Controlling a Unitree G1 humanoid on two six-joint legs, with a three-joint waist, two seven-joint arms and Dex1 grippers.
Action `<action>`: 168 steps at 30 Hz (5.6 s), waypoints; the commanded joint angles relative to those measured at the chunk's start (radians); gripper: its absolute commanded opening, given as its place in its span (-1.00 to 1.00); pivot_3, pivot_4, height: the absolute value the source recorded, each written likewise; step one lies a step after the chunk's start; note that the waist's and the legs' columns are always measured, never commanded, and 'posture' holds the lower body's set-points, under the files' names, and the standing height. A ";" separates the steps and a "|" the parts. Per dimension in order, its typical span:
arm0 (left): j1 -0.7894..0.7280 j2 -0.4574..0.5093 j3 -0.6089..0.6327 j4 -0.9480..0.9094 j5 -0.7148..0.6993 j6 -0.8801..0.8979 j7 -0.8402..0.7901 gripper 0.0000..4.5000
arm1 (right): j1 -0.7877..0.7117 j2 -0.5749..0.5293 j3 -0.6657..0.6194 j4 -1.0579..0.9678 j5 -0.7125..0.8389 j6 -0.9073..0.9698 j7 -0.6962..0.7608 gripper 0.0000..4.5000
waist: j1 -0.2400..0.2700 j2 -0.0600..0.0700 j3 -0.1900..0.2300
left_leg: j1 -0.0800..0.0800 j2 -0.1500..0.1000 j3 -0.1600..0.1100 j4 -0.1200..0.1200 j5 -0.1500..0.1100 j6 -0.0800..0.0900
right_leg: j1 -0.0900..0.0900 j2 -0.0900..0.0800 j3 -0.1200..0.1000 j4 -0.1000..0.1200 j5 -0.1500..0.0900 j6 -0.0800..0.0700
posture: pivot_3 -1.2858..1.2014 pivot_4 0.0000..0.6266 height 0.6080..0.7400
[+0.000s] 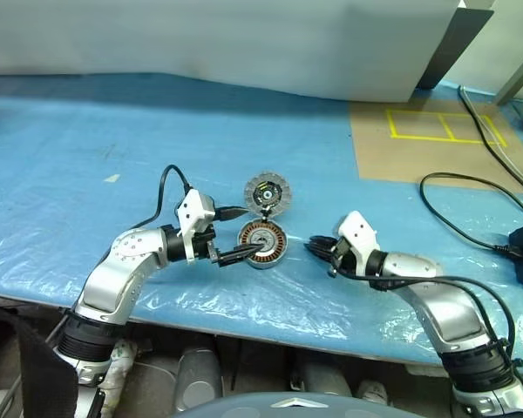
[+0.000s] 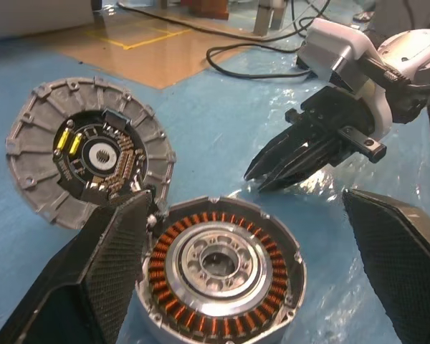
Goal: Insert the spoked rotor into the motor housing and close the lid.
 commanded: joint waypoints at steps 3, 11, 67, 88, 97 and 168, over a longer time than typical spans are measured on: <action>0.031 0.027 0.019 -0.007 0.017 -0.067 -0.022 1.00 | -0.130 -0.012 0.023 -0.033 0.062 0.032 0.071 -0.78 | 0.002 0.000 0.000 | 0.000 0.000 0.000 0.000 0.000 0.000 | 0.000 0.000 0.000 0.000 0.000 0.000 | 0.03 -0.52 1.00; 0.131 0.078 0.027 0.031 0.073 -0.223 -0.067 1.00 | -0.290 0.055 0.206 0.200 -0.056 -0.118 0.148 -0.78 | 0.004 0.000 0.000 | -0.001 0.000 0.001 0.000 0.000 0.000 | -0.001 0.000 0.000 0.001 0.000 0.000 | 0.03 -0.52 1.00; 0.090 0.054 0.040 -0.091 0.015 -0.036 0.033 1.00 | -0.351 0.130 0.154 0.271 -0.030 -0.120 0.272 -0.05 | 0.002 0.000 0.000 | 0.000 0.000 0.004 0.006 0.000 0.000 | -0.004 -0.001 0.004 0.010 0.000 0.000 | 0.03 -0.52 1.00; 0.107 0.049 0.028 -0.080 0.031 -0.063 0.030 1.00 | -0.306 0.039 0.319 0.418 -0.222 -0.279 0.278 -0.98 | 0.003 0.000 -0.001 | 0.002 0.000 0.005 0.006 0.000 0.000 | -0.002 -0.001 0.005 0.009 0.000 0.000 | 0.03 -0.52 1.00; 0.110 0.042 0.023 -0.043 0.042 -0.097 0.015 1.00 | -0.368 0.137 0.161 0.354 -0.018 -0.122 0.271 -0.98 | 0.001 0.000 -0.001 | 0.004 0.001 0.005 0.006 0.000 0.001 | -0.001 0.000 0.006 0.010 0.000 0.000 | 0.03 -0.52 1.00; -0.121 0.168 0.228 0.072 -0.022 0.058 0.094 1.00 | -0.298 0.059 0.136 0.254 0.024 -0.023 0.256 -0.98 | 0.000 -0.002 -0.004 | 0.000 0.002 0.007 0.005 0.000 0.000 | -0.007 0.002 0.007 0.010 0.000 -0.001 | 0.03 -0.52 1.00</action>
